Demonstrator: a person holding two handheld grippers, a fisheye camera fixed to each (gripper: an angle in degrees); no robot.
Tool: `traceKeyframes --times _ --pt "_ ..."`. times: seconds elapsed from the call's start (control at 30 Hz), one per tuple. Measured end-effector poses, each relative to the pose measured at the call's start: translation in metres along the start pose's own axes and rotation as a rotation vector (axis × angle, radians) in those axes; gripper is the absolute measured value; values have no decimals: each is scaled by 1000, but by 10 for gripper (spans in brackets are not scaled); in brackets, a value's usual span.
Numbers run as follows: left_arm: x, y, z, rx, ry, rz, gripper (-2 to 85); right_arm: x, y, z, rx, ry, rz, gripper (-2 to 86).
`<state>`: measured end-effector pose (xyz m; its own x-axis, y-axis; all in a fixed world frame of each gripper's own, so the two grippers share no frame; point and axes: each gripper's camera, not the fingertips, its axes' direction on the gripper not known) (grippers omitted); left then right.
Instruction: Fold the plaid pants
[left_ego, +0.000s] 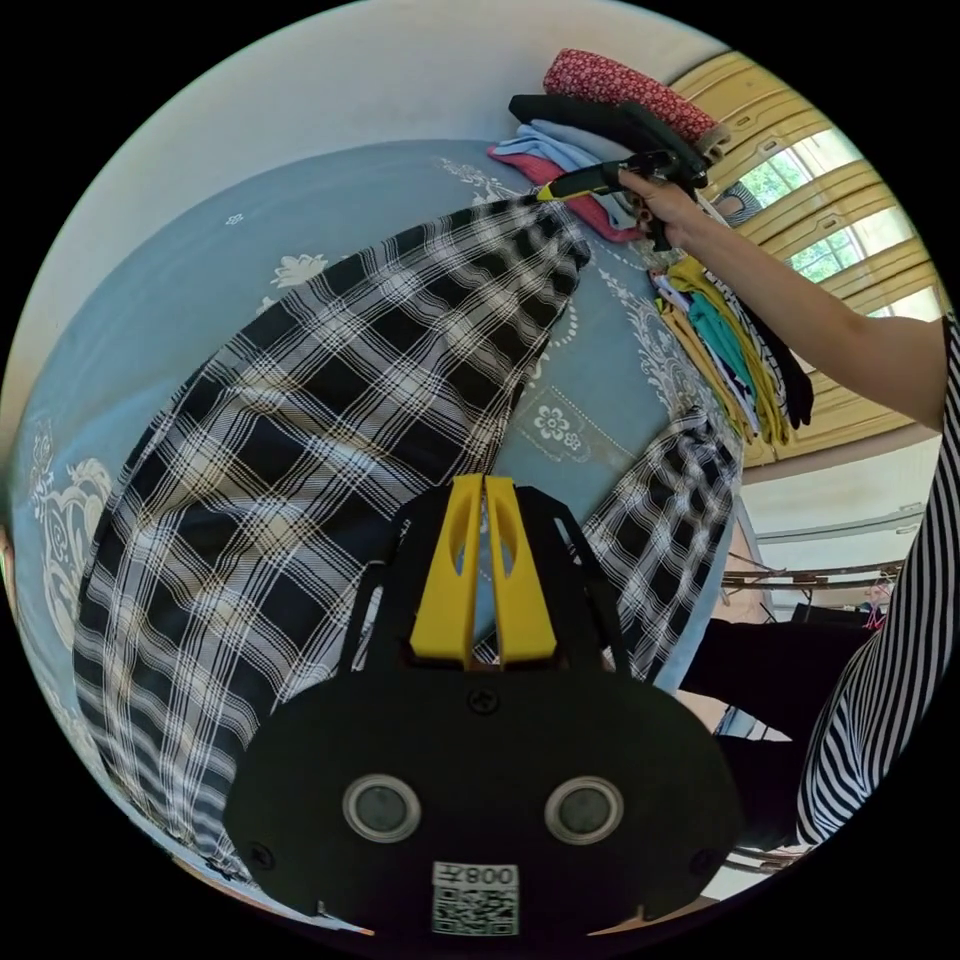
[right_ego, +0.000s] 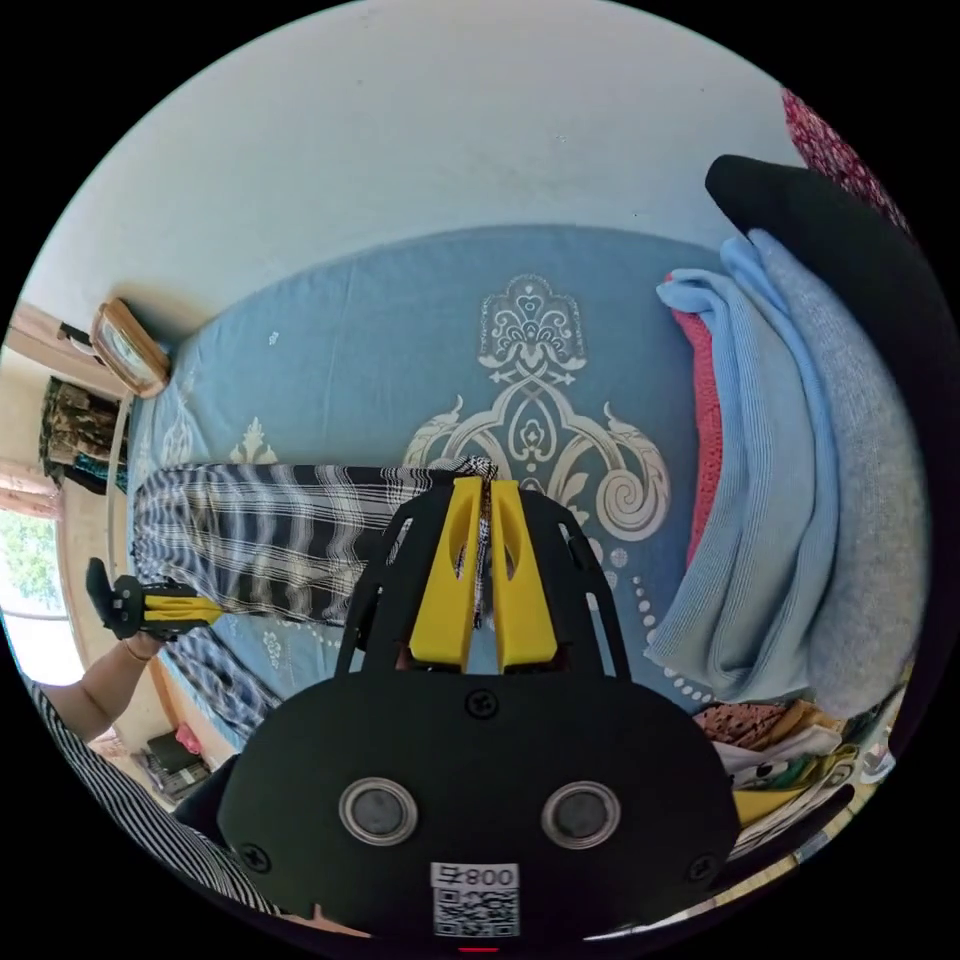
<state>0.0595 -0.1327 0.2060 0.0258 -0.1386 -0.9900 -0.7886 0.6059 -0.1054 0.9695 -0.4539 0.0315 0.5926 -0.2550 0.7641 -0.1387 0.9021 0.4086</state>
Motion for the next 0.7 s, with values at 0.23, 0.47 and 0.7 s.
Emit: traceKeyframes --times 0.23,0.47,0.7 --pt "5 24 -15 -3 38 -48 19 27 -2 53 -93 -49 64 72" --pt "25 66 -63 123 9 -128 28 52 26 64 4 -86 119 87" --pt "11 160 -125 170 -48 -499 25 38 79 100 5 -136 41 82"
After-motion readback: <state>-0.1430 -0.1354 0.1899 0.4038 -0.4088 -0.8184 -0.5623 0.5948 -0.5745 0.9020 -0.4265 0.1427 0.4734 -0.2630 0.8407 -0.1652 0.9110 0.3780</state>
